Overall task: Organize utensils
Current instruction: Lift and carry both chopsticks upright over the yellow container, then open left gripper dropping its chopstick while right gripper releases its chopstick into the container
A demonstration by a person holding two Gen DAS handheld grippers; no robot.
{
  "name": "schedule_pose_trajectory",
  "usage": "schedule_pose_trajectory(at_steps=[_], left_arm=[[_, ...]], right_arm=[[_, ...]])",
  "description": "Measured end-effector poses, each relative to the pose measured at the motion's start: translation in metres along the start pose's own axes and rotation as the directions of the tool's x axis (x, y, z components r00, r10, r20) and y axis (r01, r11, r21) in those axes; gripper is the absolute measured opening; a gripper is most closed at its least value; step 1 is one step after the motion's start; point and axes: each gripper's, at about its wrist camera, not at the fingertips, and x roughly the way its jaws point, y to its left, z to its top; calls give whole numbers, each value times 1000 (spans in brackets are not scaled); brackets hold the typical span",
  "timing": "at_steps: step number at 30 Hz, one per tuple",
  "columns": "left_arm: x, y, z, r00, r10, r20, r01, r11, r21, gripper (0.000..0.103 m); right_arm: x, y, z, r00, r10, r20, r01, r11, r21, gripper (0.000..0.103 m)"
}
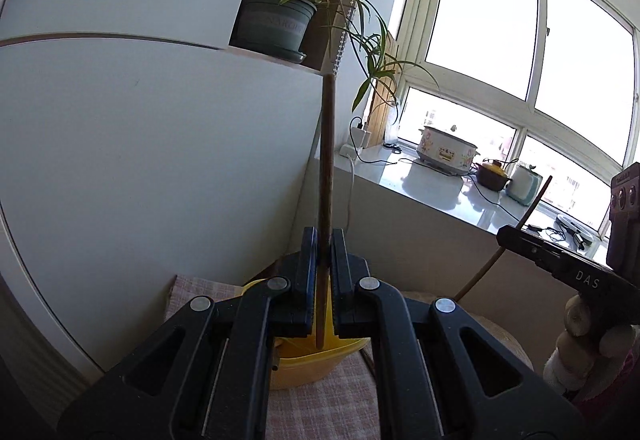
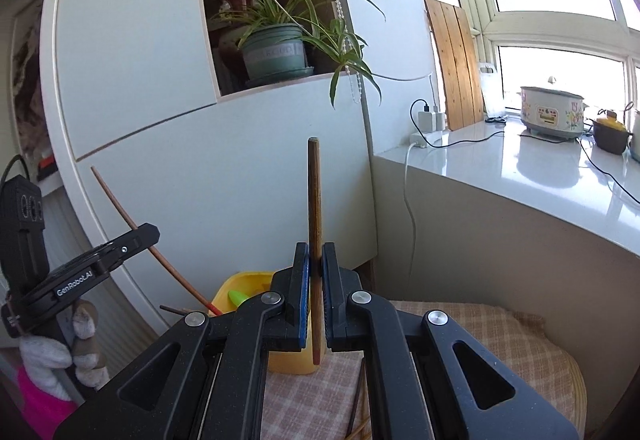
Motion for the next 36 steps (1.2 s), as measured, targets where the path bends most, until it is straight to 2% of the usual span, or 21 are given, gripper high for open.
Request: schedule_pose_trajectory(at_steps=[7, 16, 24, 36], left_arm=[[11, 1, -5, 999, 48, -1, -48, 999, 25, 4], [25, 2, -13, 998, 46, -37, -45, 999, 23, 4], [33, 1, -22, 997, 38, -67, -36, 999, 31, 4], [40, 3, -34, 994, 21, -103, -19, 1000, 21, 4]], right_arm=[[8, 9, 11, 999, -12, 36, 12, 1000, -2, 4], [29, 26, 19, 999, -5, 49, 5, 1000, -9, 4], [64, 37, 10, 1000, -21, -2, 21, 999, -27, 4], [112, 28, -15, 991, -38, -128, 36, 999, -14, 4]])
